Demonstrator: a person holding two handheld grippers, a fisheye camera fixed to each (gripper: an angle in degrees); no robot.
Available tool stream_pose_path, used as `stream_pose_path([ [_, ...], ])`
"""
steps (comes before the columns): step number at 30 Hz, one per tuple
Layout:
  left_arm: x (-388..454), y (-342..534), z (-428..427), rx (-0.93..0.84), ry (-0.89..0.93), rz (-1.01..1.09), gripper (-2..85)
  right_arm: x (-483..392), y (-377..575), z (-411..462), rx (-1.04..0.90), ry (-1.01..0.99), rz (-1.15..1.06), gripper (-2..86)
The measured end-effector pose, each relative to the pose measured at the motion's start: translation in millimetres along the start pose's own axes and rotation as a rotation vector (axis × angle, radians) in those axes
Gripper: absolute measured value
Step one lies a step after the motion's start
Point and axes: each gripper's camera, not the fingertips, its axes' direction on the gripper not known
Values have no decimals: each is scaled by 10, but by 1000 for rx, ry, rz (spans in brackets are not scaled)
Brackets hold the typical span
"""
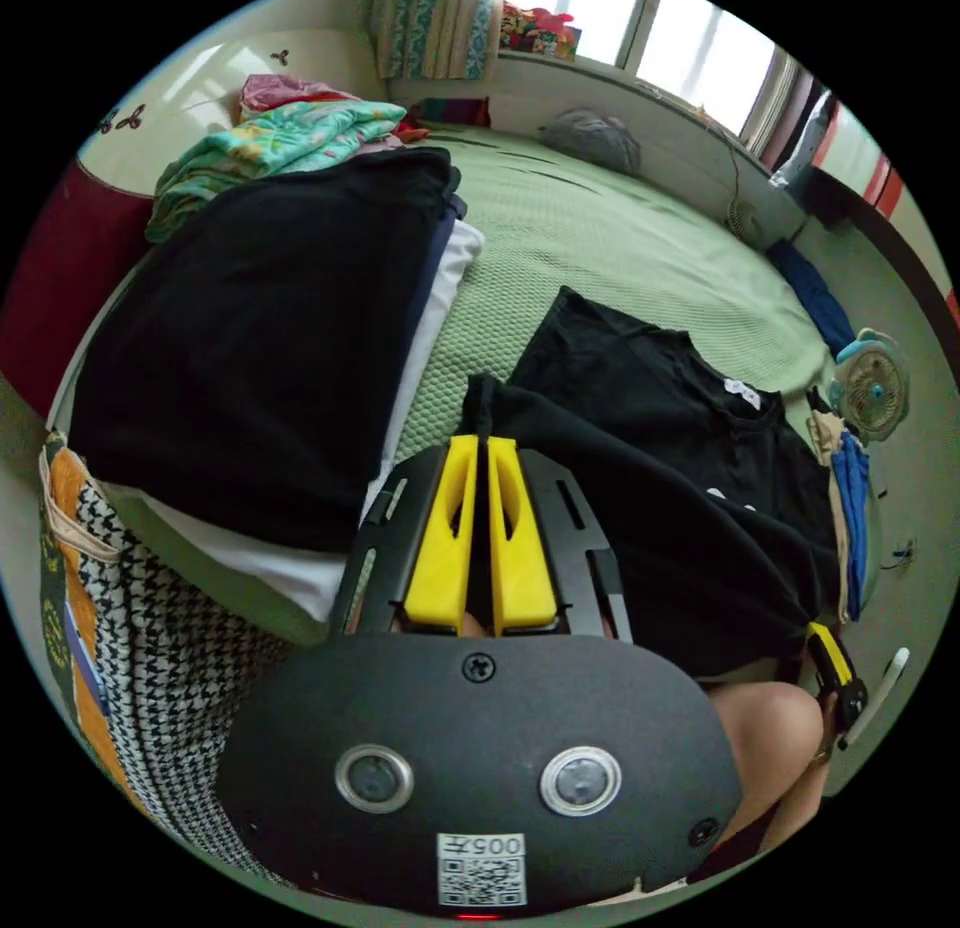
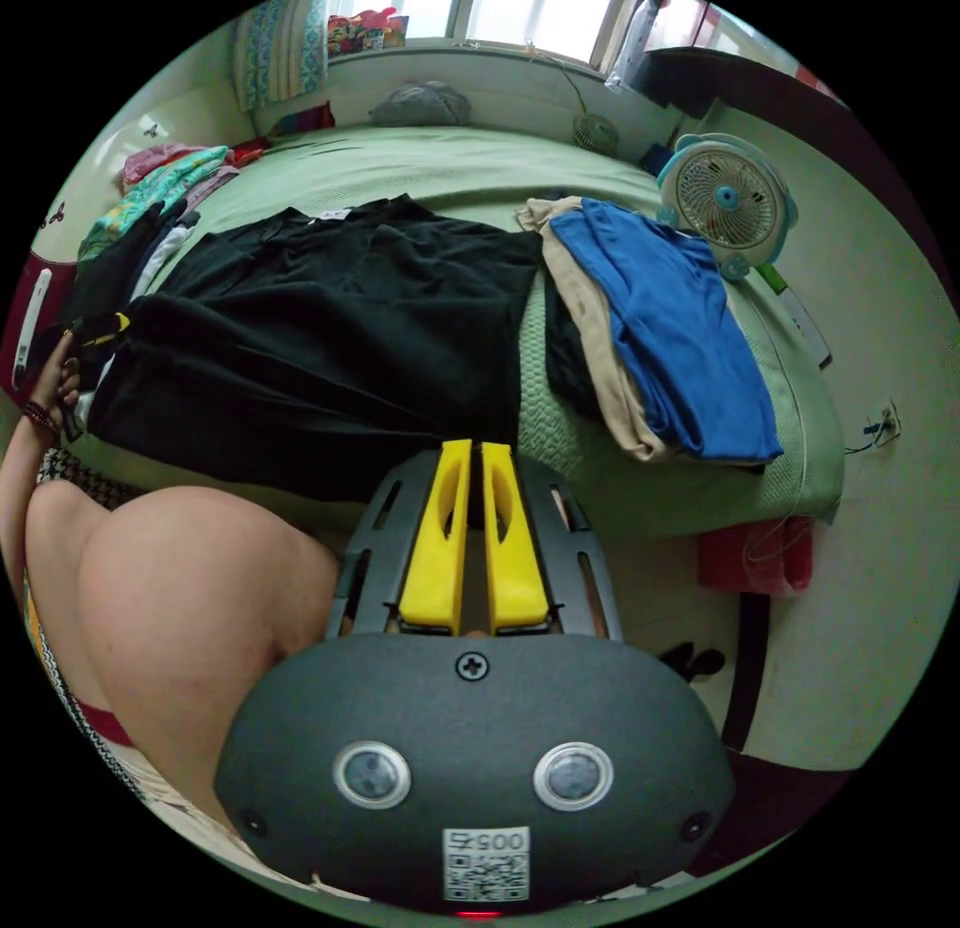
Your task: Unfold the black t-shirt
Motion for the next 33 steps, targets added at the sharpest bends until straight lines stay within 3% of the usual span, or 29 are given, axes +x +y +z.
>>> stream_pose_path([
  [7, 21, 479, -709, -11, -145, 171, 11, 152, 210, -505, 118, 0, -16, -13],
  [21, -133, 1856, -2499, 64, 3, 348, 22, 530, 1074, -1750, 300, 7, -71, -9],
  [33, -218, 2916, -3142, -24, -10, 337, 21, 754, 1736, -2146, 97, -126, -97, 29],
])
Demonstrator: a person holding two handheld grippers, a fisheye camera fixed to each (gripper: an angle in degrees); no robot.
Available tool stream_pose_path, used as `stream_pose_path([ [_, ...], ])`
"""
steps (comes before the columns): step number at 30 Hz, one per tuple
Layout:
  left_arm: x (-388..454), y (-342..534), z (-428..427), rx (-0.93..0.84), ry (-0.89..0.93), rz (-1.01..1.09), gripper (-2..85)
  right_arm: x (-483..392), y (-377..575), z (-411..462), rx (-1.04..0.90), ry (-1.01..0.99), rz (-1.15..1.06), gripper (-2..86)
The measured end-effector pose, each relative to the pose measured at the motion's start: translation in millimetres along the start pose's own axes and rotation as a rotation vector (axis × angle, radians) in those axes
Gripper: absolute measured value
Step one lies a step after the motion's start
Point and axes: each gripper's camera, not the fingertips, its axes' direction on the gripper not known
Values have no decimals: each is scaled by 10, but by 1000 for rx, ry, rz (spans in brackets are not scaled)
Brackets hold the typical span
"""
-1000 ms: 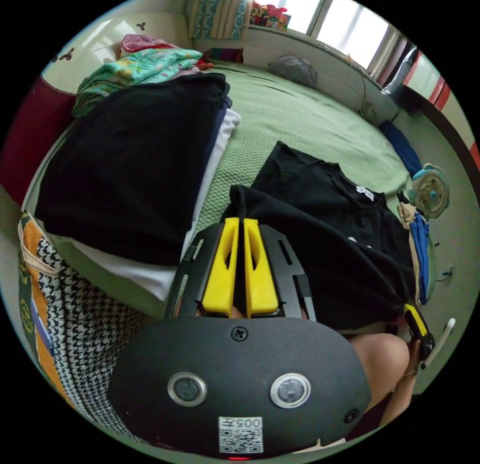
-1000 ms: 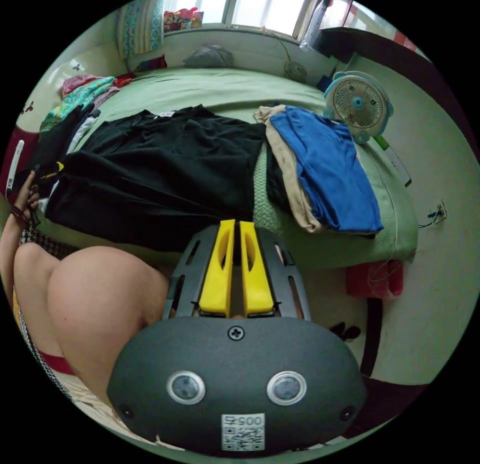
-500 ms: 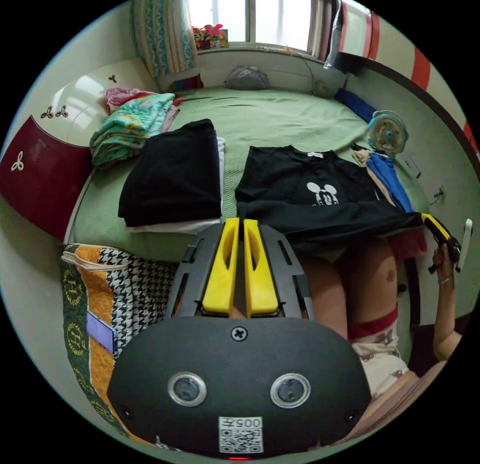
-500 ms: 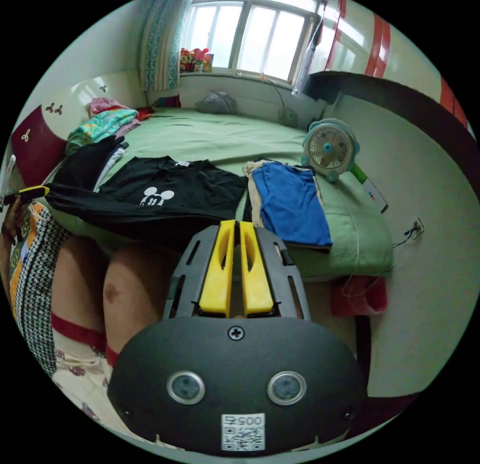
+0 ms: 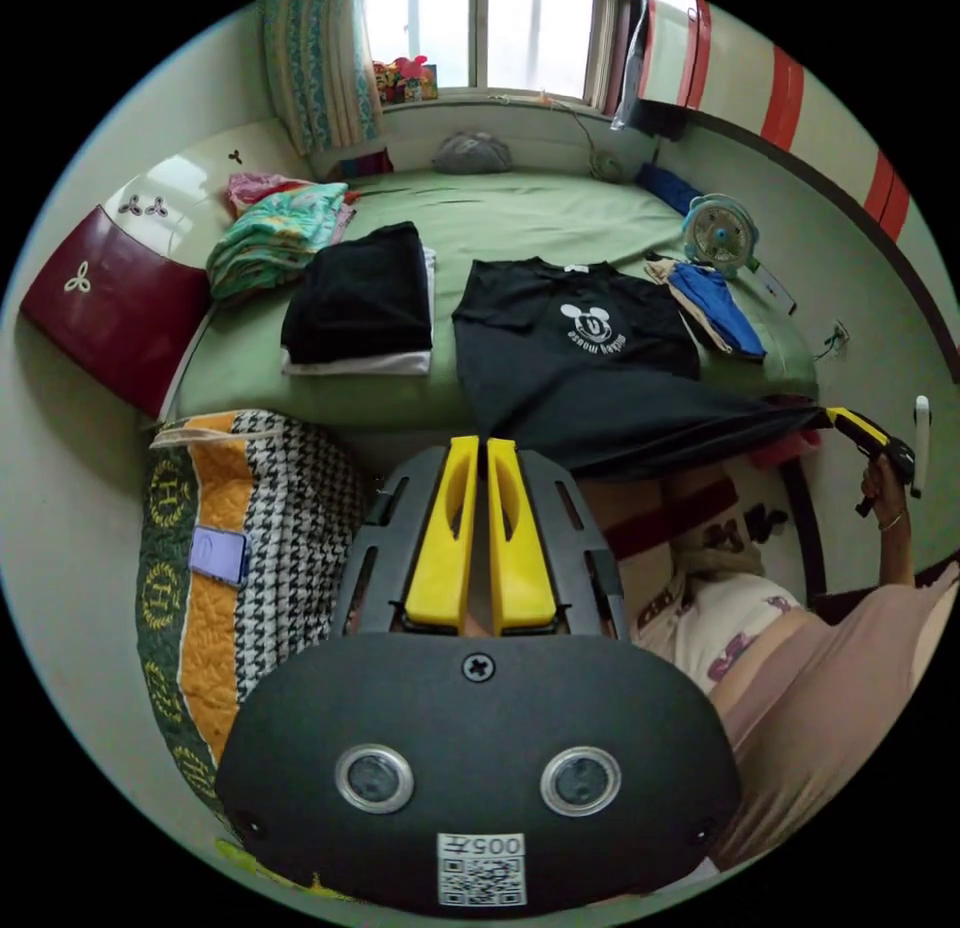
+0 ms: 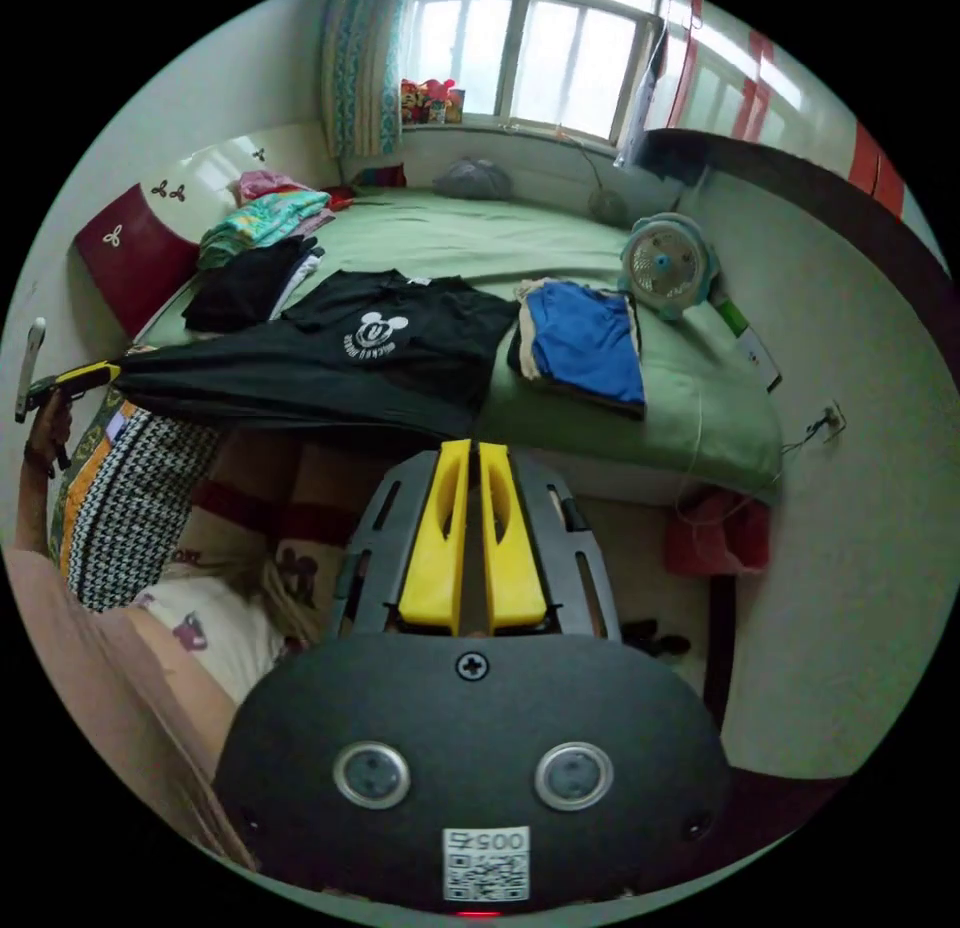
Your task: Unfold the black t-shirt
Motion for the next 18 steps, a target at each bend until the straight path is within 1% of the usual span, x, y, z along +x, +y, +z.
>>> stream_pose_path([
  [3, 10, 168, 62, -79, 23, -36, 23, 25, 132, 132, -116, -50, 17, 28],
  [7, 30, 339, 357, -254, 57, -49, 30, 69, 258, 409, -283, -133, 39, 31],
  [9, 13, 361, 437, -280, 17, -57, 34, 77, 271, 542, -356, -190, 5, 47],
  [11, -29, 295, 449, -247, -93, -84, 37, 101, 197, 583, -362, -172, -12, 64],
  [13, -28, 160, 481, -217, -121, -77, 41, 121, 39, 628, -338, -144, -24, 74],
  [18, 249, -407, 756, -119, -52, 46, 62, -81, -735, 954, -196, -137, -124, 84],
])
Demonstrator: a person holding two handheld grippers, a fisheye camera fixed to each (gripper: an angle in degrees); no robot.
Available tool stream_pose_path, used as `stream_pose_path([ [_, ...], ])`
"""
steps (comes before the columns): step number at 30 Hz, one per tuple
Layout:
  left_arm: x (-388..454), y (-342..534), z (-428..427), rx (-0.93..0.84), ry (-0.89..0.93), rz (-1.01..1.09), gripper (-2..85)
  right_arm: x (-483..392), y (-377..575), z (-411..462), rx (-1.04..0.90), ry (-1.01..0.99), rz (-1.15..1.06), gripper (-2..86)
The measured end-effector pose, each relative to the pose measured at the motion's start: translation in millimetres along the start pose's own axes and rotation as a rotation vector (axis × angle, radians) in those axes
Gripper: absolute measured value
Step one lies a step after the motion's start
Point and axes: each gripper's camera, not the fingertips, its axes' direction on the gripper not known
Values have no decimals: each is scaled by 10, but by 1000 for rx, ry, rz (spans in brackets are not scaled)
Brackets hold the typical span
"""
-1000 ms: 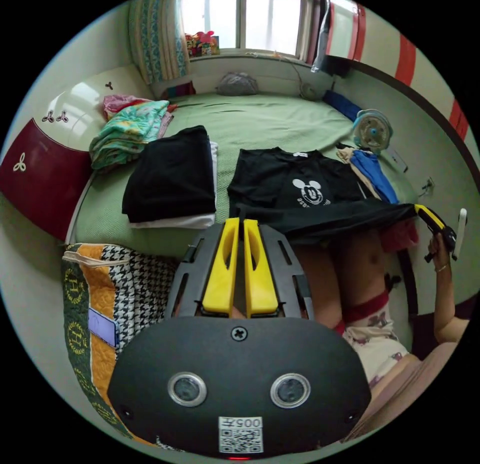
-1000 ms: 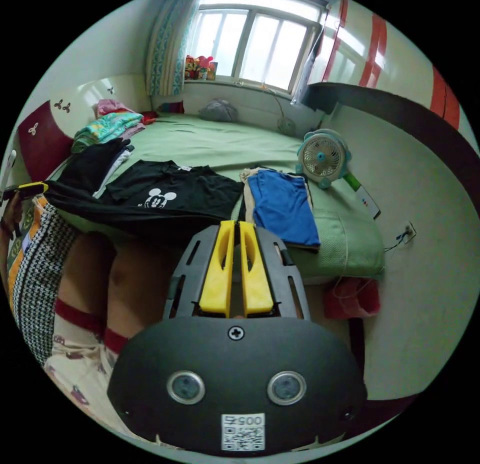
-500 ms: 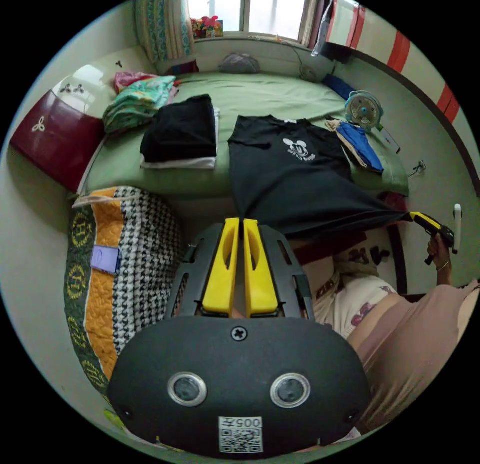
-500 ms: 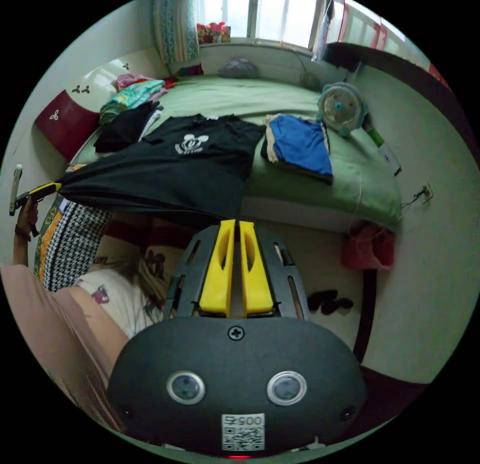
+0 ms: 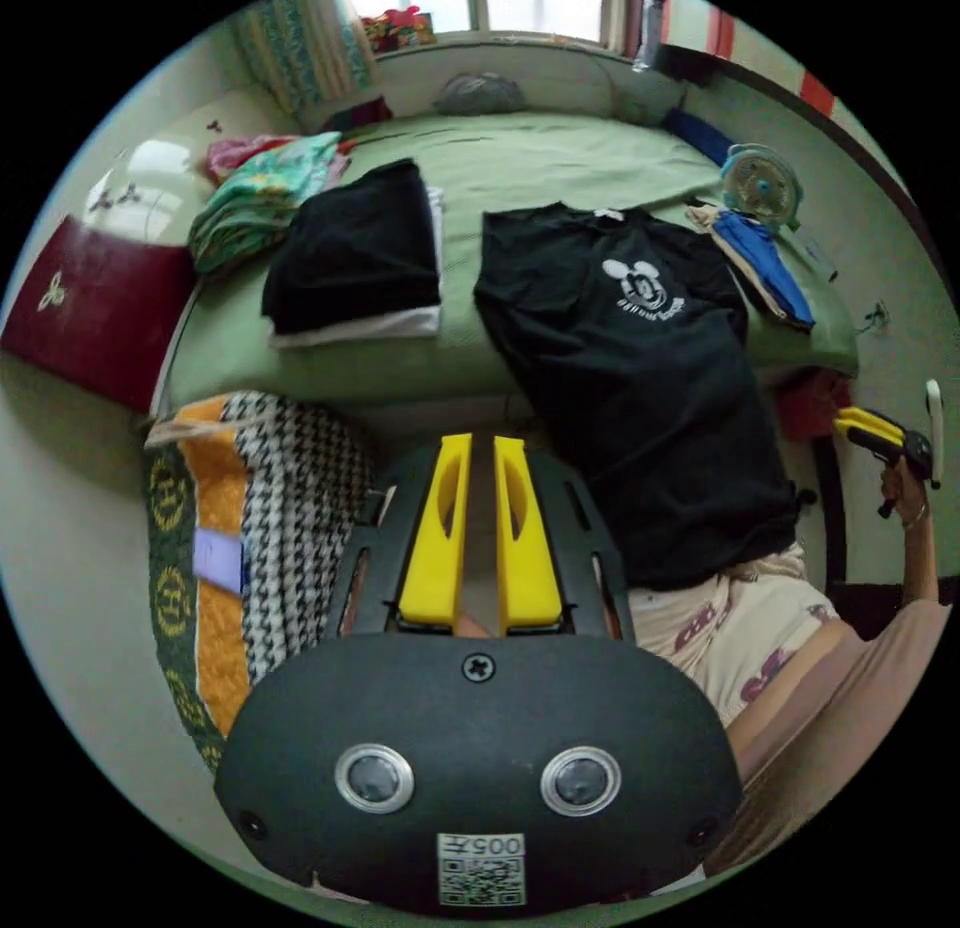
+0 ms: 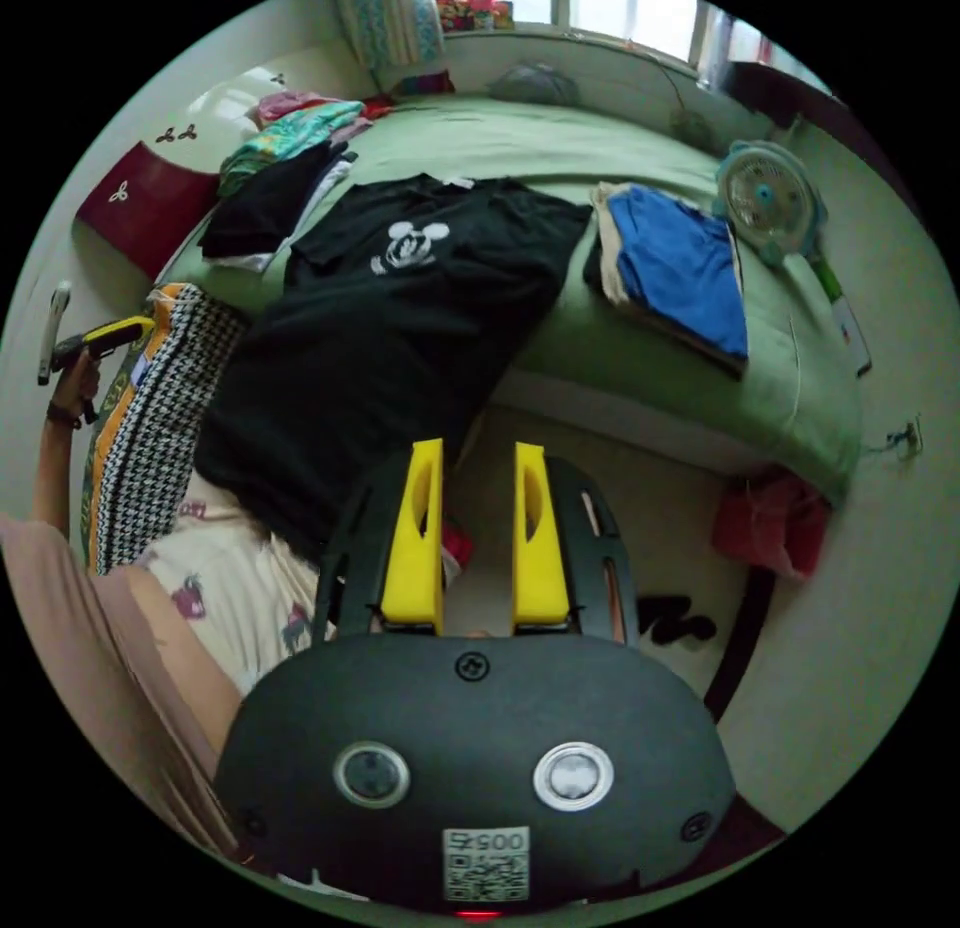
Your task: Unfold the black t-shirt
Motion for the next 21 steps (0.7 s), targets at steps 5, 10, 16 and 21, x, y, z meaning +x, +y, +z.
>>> stream_pose_path([
  [5, 450, -802, 494, 56, 63, 111, 114, -154, -880, 381, 81, 48, -59, 88],
  [10, 722, -1446, 997, 82, 64, 121, 127, -102, -1704, 944, 57, 99, 49, 81],
  [16, 832, -1970, 1629, 14, 44, 116, 132, -1, -2353, 1410, 34, 79, 100, 102],
  [21, 784, -2045, 1940, 32, 51, 69, 134, 14, -2564, 1630, 41, 62, 89, 86],
])
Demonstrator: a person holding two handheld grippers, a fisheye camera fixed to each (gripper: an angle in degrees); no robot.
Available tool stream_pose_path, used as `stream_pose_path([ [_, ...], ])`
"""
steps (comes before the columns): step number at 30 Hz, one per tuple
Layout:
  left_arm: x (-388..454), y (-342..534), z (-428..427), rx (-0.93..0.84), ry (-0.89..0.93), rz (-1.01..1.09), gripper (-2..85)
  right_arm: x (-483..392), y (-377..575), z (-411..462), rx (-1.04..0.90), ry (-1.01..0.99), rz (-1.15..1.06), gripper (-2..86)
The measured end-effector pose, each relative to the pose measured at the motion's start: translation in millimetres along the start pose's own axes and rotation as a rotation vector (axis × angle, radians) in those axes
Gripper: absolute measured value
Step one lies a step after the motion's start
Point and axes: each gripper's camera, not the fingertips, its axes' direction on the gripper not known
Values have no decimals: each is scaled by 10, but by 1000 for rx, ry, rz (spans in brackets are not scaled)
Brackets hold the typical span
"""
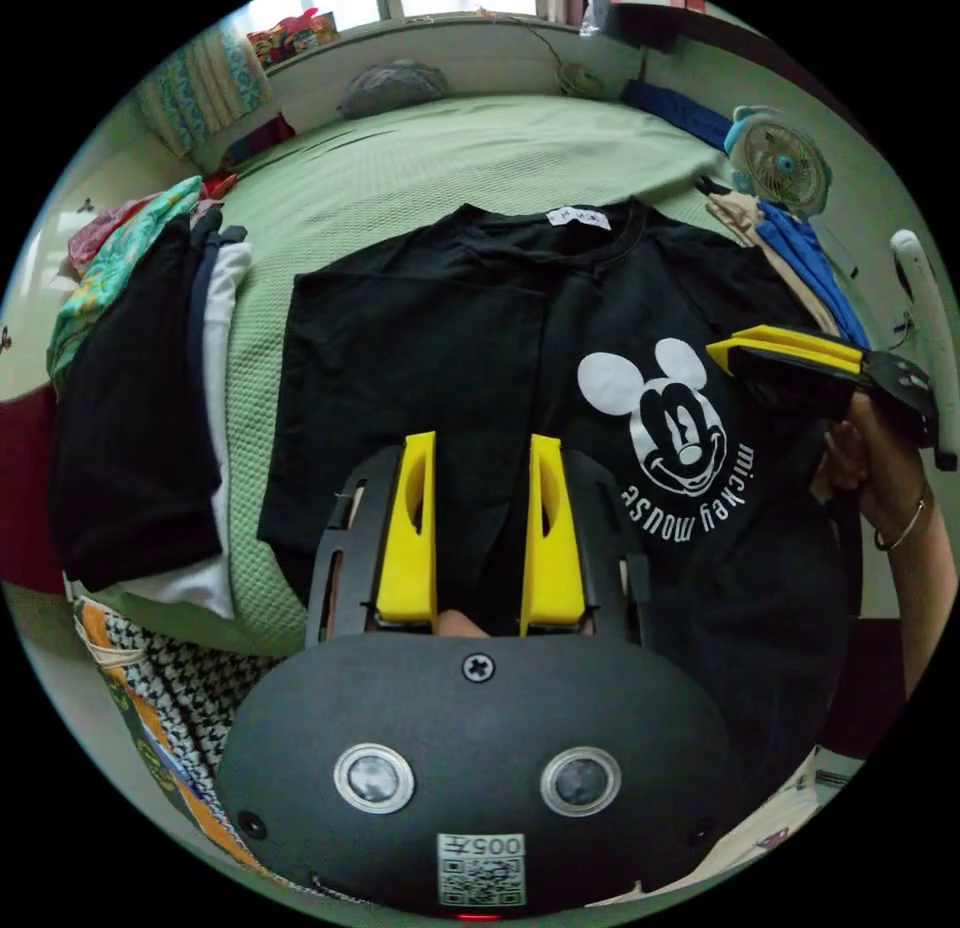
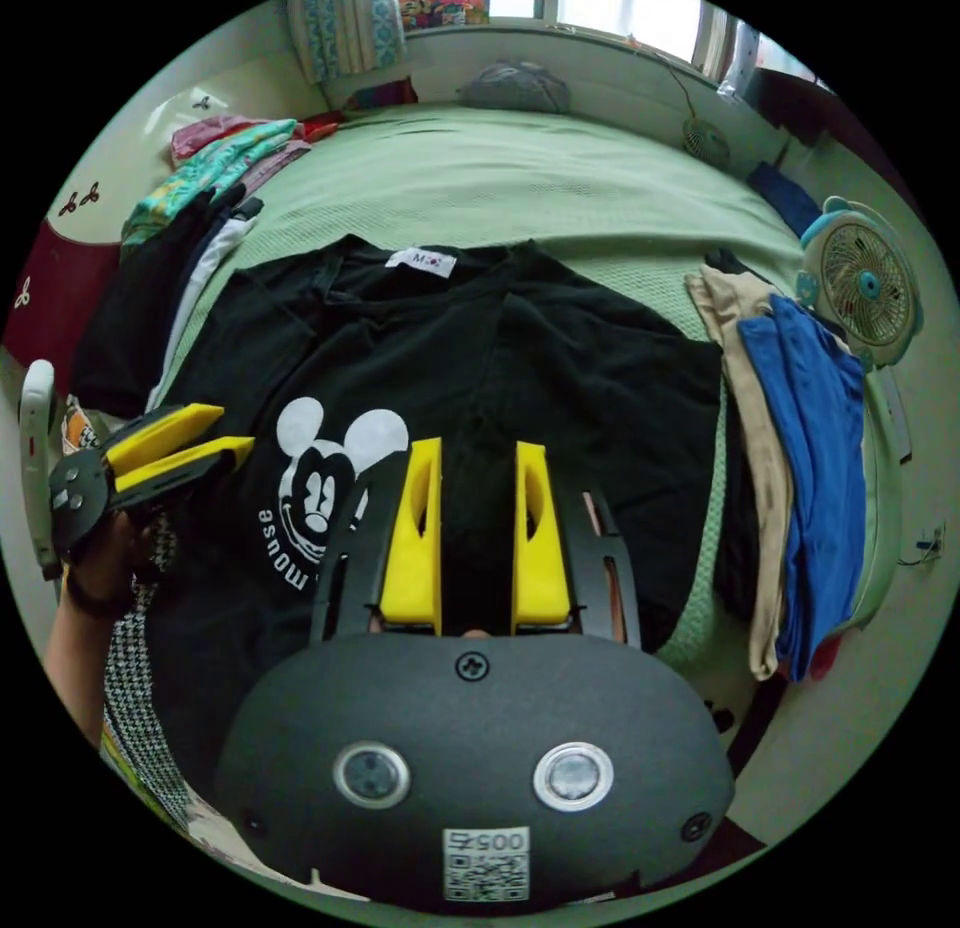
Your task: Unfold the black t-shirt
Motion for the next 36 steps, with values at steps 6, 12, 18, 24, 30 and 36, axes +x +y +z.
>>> stream_pose_path([
  [6, -118, -102, 101, -20, 55, 3, 70, 168, -71, 48, 27, -26, 41, -5],
  [12, -431, -199, -12, 37, 105, -107, 31, 460, -199, -188, 83, -108, 119, -16],
  [18, -1322, 39, -415, 219, 8, -449, 24, 1246, 3, -675, 232, -40, 365, -15],
  [24, -1913, 482, -538, 285, -98, -732, -3, 1756, 506, -659, 129, 125, 533, -9],
  [30, -1355, 480, -487, 222, -80, -536, -7, 1184, 799, -820, 218, 122, 484, -9],
  [36, -269, 355, -183, 94, 170, -300, -7, -244, 771, -771, 161, -48, 101, -10],
])
